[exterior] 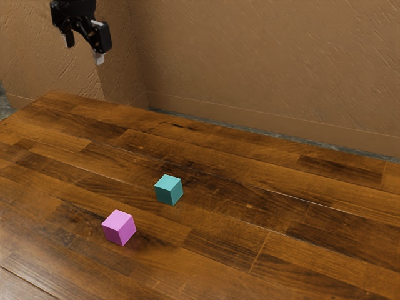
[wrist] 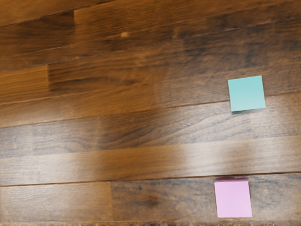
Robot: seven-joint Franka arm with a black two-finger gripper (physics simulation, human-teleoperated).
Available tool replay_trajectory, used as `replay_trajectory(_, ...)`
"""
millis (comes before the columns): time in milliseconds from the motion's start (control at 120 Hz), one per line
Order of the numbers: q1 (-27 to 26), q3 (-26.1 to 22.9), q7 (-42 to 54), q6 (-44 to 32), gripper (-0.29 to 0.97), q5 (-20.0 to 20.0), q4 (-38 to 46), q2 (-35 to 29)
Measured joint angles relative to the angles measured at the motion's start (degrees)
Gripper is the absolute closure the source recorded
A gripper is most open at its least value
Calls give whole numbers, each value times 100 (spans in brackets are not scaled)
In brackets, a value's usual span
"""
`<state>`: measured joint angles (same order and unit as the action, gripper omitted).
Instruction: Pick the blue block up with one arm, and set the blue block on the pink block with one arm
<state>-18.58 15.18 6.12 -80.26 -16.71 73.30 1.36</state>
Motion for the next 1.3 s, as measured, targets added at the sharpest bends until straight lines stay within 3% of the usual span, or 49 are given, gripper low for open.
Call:
replay_trajectory(183,70,5,46,-385,0,-31,1326,-282)
replay_trajectory(417,935,4,-81,-1668,0,300,2695,-73)
replay_trajectory(550,1327,-8,-179,-2344,0,568,2801,230)
replay_trajectory(725,624,-11,-281,-3250,0,809,3185,484)
replay_trajectory(1050,752,8,-398,-4821,0,1448,3862,805)
replay_trajectory(1300,744,-209,-337,-5339,0,1843,3303,1937)
